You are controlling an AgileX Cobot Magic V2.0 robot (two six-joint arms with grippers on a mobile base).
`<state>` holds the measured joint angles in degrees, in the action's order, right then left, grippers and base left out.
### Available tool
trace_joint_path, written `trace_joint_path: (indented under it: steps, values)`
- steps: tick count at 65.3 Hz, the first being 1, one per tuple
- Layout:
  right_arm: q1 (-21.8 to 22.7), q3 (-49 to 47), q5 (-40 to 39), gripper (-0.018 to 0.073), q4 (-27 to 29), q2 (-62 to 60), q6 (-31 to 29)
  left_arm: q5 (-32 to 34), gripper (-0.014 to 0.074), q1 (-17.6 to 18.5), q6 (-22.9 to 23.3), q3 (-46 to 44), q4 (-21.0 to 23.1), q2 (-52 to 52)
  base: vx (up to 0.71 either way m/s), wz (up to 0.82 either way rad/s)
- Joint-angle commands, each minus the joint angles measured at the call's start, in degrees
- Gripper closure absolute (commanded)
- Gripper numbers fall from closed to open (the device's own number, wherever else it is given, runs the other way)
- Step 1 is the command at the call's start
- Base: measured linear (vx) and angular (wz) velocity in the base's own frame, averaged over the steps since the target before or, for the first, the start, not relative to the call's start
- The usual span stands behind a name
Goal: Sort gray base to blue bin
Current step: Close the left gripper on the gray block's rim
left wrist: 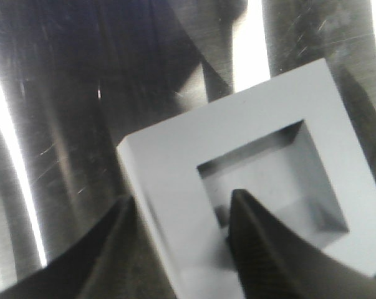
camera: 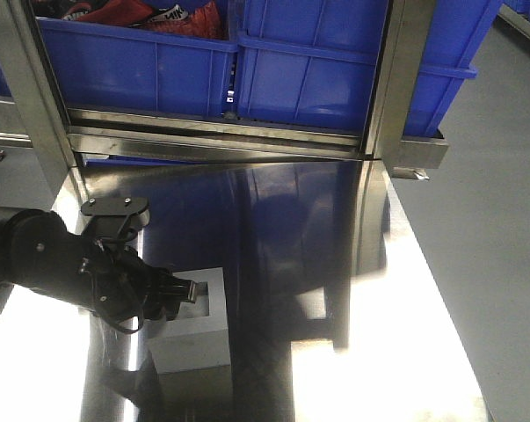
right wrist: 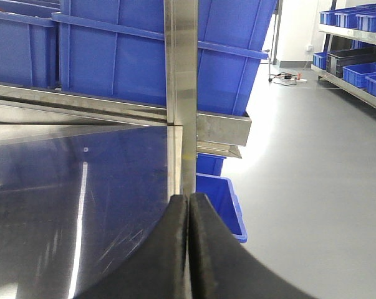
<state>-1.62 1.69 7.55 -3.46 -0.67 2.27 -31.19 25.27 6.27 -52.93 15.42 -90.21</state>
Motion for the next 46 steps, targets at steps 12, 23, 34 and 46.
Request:
trace_joint_path:
  steps: [12,23,34,46]
  values:
    - [0.17,0.88,-4.25,0.0568,-0.36,-0.71,-0.37,2.11,0.0467,0.23,0.3,-2.36,-0.63,0.19,0.0,0.0]
    - [0.17,0.88,-4.25,0.0568,-0.36,-0.71,-0.37,1.72,0.0605,0.23,0.23,-4.35,-2.06,0.45,0.0,0.0]
    - [0.17,0.88,-4.25,0.0568,-0.36,-0.71,-0.37,1.39,0.0602,0.23,0.2,-6.16,-3.29,2.31,0.0,0.0]
    - [0.17,0.88,-4.25,0.0568,-0.36,-0.71,-0.37,4.22,0.0602,0.23,-0.27,-6.14,-3.36,7.76,0.0,0.0]
